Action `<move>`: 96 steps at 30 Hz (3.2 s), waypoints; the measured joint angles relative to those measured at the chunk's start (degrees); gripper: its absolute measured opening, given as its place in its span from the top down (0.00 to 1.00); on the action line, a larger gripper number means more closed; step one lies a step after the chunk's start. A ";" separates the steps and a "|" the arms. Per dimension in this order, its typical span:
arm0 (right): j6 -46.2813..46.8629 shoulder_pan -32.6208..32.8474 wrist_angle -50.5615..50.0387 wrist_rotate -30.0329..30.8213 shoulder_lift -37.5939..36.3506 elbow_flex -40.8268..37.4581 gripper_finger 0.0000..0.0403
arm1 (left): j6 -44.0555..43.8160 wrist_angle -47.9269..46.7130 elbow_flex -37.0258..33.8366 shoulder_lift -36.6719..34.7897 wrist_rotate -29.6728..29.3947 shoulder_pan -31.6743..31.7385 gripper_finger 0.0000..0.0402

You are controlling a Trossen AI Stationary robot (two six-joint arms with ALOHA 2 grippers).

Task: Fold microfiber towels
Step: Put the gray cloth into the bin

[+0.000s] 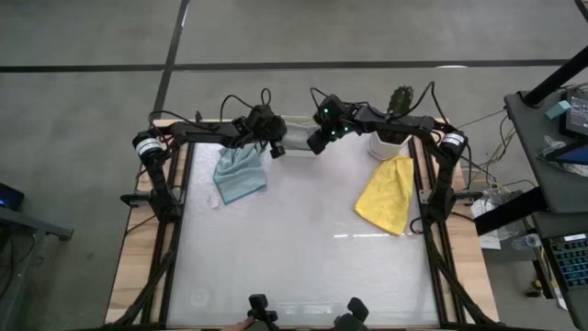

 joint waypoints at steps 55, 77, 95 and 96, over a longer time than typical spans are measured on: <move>-4.74 1.44 -6.75 10.46 -2.04 6.29 0.98 | 0.21 -6.28 -1.38 -5.81 7.67 -1.47 0.98; -5.31 5.13 -7.78 12.24 2.73 5.52 0.98 | -1.33 -7.68 -1.57 -2.73 5.38 -1.57 0.98; -8.29 4.50 -9.83 12.36 2.53 11.45 0.98 | 0.34 -7.80 -1.05 -8.32 5.16 -1.51 0.98; -8.75 4.25 -9.53 12.40 2.53 11.87 0.98 | 0.75 -7.03 -1.05 -8.61 5.17 -1.51 0.98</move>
